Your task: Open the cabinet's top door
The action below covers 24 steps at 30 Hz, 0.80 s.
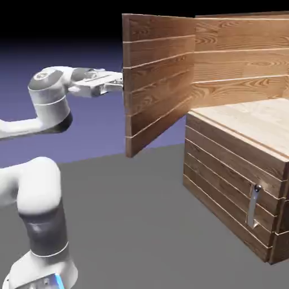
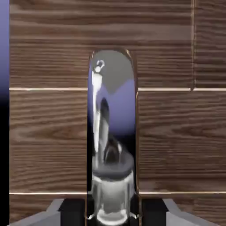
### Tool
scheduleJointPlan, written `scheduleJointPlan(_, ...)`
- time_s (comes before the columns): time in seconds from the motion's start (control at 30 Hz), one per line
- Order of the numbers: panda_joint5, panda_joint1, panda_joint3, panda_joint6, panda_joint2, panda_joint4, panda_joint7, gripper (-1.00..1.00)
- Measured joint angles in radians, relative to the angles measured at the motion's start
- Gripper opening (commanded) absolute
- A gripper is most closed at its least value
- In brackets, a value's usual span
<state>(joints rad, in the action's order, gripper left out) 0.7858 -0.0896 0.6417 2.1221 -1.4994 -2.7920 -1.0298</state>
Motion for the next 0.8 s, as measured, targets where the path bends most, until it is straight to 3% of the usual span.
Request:
scheduleJointPlan(0.27, -0.197, -0.067, 0.25, -0.347, 0.033, 0.23, -0.019, -1.0)
scheduleJointPlan(0.8, -0.361, -0.448, 0.507, -0.866, 0.075, 0.81, -0.091, -1.0)
